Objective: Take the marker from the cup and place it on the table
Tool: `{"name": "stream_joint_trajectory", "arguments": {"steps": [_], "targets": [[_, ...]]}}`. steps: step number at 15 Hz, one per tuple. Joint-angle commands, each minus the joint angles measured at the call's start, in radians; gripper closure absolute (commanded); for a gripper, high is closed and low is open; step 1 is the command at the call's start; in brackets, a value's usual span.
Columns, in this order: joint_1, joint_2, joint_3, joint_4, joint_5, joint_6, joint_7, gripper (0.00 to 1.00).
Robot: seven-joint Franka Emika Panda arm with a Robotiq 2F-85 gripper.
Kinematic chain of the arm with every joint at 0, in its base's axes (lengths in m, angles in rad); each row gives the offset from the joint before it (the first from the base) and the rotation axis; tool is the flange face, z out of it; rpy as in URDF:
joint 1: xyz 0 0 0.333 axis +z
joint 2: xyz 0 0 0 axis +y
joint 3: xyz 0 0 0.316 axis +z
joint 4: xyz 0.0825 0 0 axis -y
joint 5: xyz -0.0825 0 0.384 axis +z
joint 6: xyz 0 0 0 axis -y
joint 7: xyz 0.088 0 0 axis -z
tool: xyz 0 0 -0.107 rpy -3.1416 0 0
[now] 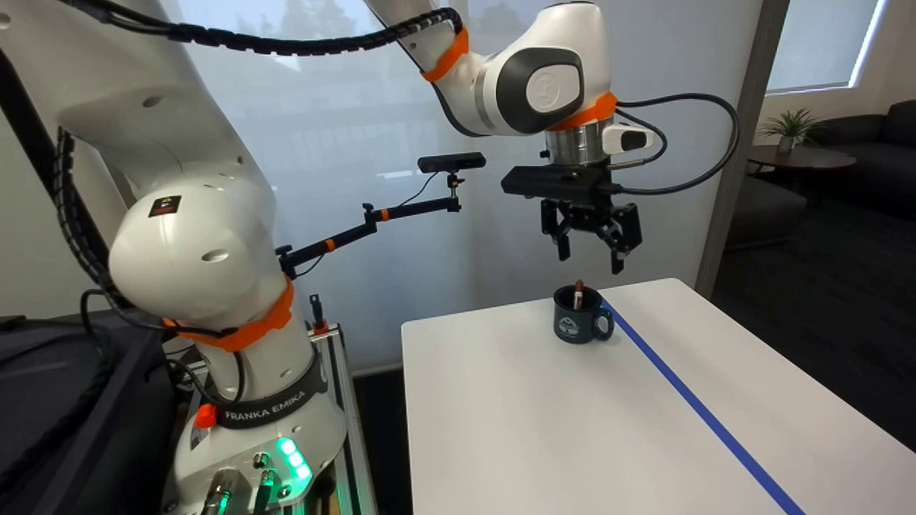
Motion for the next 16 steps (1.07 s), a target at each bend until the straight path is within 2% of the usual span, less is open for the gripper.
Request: {"name": "stream_joint_trajectory", "arguments": {"steps": [1,4,7,12,16], "targets": [[0.005,-0.001,-0.005,0.001,-0.001,-0.002,0.000,0.00],[0.005,-0.001,-0.005,0.002,-0.001,-0.002,-0.001,0.00],[0.005,-0.036,0.047,-0.042,-0.055,0.009,0.156,0.00],[0.020,-0.013,0.143,-0.041,-0.156,-0.015,0.376,0.00],[0.015,0.020,0.155,-0.066,-0.228,0.086,0.399,0.00]]}}
